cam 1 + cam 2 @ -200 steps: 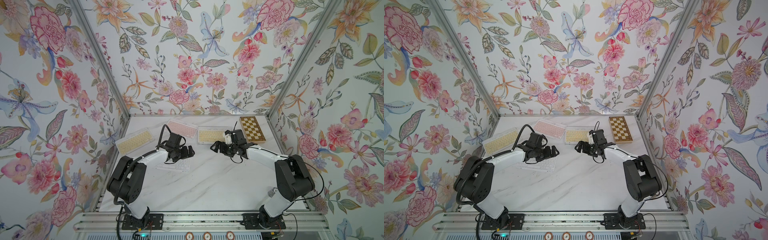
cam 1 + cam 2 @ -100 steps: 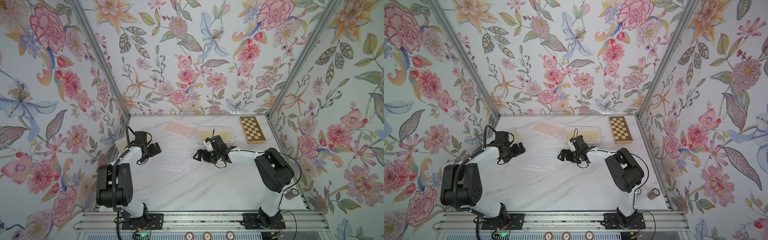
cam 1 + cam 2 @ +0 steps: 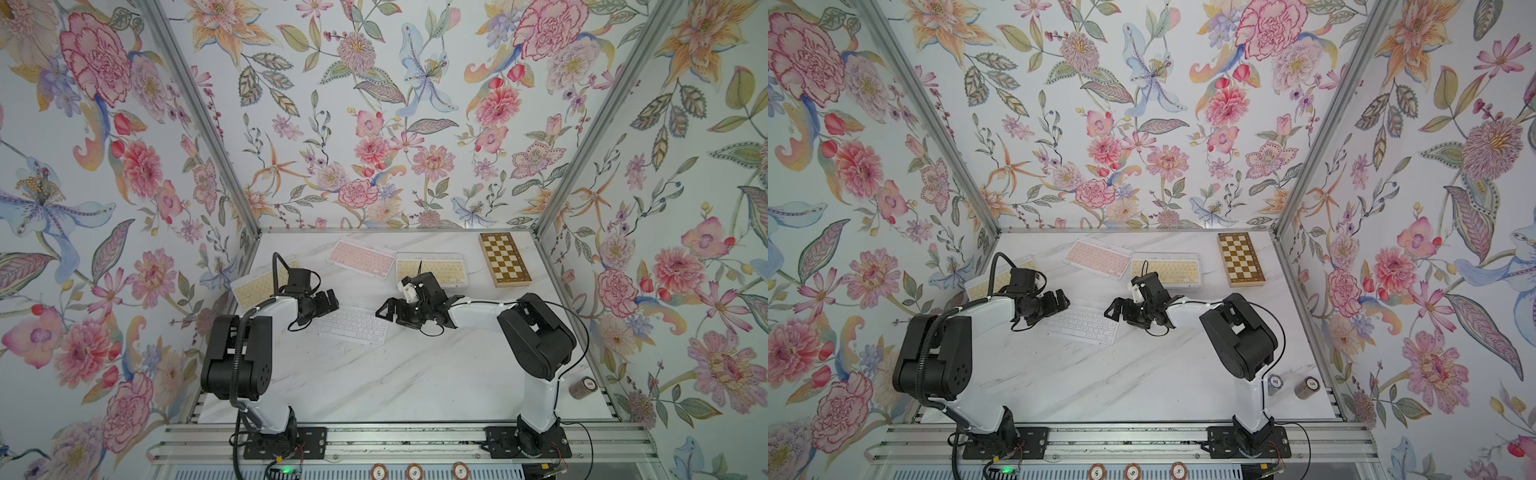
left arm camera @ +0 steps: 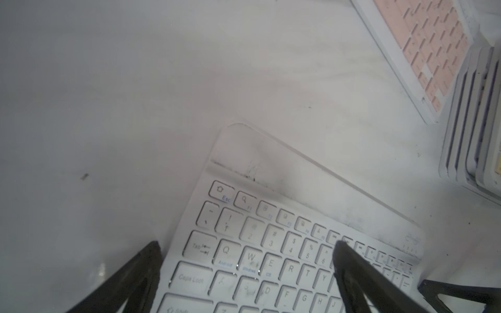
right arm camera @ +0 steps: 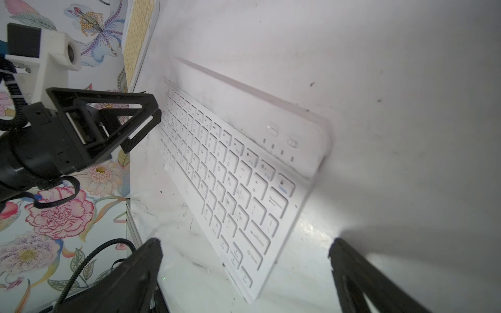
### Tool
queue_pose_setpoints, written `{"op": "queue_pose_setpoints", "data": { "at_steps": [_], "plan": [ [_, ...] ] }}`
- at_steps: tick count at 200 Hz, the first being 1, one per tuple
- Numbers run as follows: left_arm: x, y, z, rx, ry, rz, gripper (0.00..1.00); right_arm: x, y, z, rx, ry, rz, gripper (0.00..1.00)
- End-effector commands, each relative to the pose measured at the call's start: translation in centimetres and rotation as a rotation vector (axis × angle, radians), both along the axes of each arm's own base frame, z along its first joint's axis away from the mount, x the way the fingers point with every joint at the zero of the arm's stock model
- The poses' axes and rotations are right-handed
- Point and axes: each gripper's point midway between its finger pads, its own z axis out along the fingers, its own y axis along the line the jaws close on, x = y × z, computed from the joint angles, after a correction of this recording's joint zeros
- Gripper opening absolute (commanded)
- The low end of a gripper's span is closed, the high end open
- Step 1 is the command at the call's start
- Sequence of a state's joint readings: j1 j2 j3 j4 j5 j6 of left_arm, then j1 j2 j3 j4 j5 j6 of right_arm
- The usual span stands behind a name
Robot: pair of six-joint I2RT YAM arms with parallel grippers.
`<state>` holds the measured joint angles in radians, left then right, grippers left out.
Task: Stack the numeric keypads
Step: Move the numeric keypad to the center of the board.
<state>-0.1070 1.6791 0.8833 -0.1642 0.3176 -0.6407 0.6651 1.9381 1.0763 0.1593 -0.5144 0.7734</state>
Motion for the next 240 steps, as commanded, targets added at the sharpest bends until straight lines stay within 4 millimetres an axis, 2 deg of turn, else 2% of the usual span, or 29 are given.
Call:
{"op": "queue_pose_setpoints", "data": {
  "at_steps": [1,56,96,114,141,178,240],
  "plan": [
    [-2.5,-4.0,-2.4,-0.077,0.114,-0.068,0.99,-0.2,-2.6,-1.6,-0.021,0.073,-0.059,0.99],
    [-1.9,-12.0,-2.0,-0.173,0.078,-0.174,0.99,0.1,-8.2,-1.5,0.009,0.107,-0.179,0.99],
    [-0.3,-14.6,-1.6,-0.208,0.053,-0.205,0.99,1.2,-15.4,-0.7,-0.017,0.081,-0.323,0.99],
    [0.0,-15.4,-1.4,-0.216,0.052,-0.221,0.99,1.4,-17.6,-0.9,0.003,0.103,-0.364,0.99],
    [0.1,-16.0,-1.5,-0.215,0.055,-0.234,0.99,1.6,-18.2,-1.0,0.045,0.116,-0.385,0.99],
    [-0.2,-16.2,-1.6,-0.218,0.059,-0.239,0.99,2.1,-17.2,-0.4,0.15,0.12,-0.402,0.99],
    [-0.6,-16.2,-2.0,-0.224,0.066,-0.242,0.99,2.5,-16.7,-0.1,0.247,0.119,-0.423,0.99]
  ]
}}
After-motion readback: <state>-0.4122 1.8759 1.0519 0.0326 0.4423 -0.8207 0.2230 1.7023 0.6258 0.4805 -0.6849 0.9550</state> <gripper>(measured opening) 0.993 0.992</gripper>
